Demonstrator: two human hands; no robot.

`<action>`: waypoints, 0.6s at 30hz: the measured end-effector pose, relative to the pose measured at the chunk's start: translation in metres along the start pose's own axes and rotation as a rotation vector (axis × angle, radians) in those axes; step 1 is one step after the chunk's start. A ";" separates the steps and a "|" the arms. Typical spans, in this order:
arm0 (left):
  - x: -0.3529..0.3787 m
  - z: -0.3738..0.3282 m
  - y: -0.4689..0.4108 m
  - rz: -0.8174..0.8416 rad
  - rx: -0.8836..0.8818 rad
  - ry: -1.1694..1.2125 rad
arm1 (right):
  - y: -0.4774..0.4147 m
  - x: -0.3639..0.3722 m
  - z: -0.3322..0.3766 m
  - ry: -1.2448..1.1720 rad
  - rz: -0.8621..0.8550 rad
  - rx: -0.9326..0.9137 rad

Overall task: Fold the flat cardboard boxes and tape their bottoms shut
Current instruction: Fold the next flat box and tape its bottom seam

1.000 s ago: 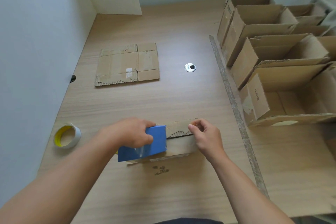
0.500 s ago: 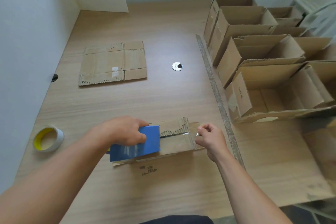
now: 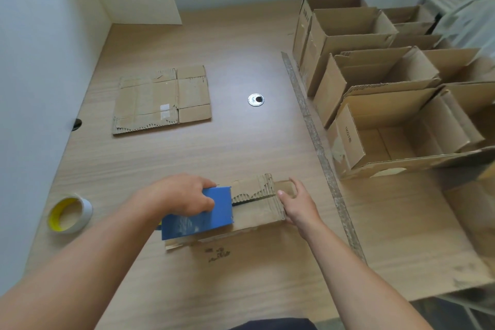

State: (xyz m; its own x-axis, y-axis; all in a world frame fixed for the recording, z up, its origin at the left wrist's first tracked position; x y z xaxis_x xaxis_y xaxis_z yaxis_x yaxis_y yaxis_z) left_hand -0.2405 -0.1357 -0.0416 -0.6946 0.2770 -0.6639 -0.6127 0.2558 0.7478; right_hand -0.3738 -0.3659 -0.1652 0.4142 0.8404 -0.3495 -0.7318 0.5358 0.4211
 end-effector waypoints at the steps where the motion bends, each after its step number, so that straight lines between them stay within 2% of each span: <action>1: 0.000 0.000 0.001 -0.008 -0.002 0.000 | 0.001 -0.004 0.004 0.060 0.003 -0.018; 3: -0.001 0.001 0.002 -0.027 -0.002 -0.011 | 0.007 -0.013 0.024 0.183 -0.021 -0.169; 5: 0.000 0.001 0.004 -0.038 0.004 -0.021 | 0.019 -0.014 0.052 0.226 0.024 -0.399; 8: 0.000 0.002 0.007 -0.030 0.023 0.001 | 0.037 0.007 0.082 0.406 0.315 -0.707; 10: 0.000 0.003 0.009 -0.016 0.037 0.025 | 0.041 0.027 0.084 0.618 0.529 -0.784; 12: 0.000 0.005 0.012 -0.010 0.048 0.040 | 0.037 0.040 0.080 0.807 0.635 -0.829; 14: -0.001 0.008 0.014 -0.019 0.051 0.045 | 0.030 0.048 0.075 0.886 0.655 -0.840; 18: -0.004 0.013 0.018 -0.001 0.064 0.085 | 0.021 0.051 0.069 0.878 0.581 -0.865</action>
State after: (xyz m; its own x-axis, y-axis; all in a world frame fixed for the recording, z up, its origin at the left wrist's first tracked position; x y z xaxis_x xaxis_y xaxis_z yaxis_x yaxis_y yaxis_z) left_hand -0.2446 -0.1201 -0.0256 -0.7251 0.1981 -0.6595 -0.5899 0.3154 0.7433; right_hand -0.3313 -0.3060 -0.1166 -0.3072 0.4234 -0.8523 -0.9177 -0.3687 0.1477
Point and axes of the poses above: each hand's wrist, its own y-axis away from the middle knuckle, its own x-axis out of the palm, z = x × y, the point moved 10 cm from there along -y, towards the middle knuckle, and after that the axes turned 9 degrees about -x, right-handed, at the moved point
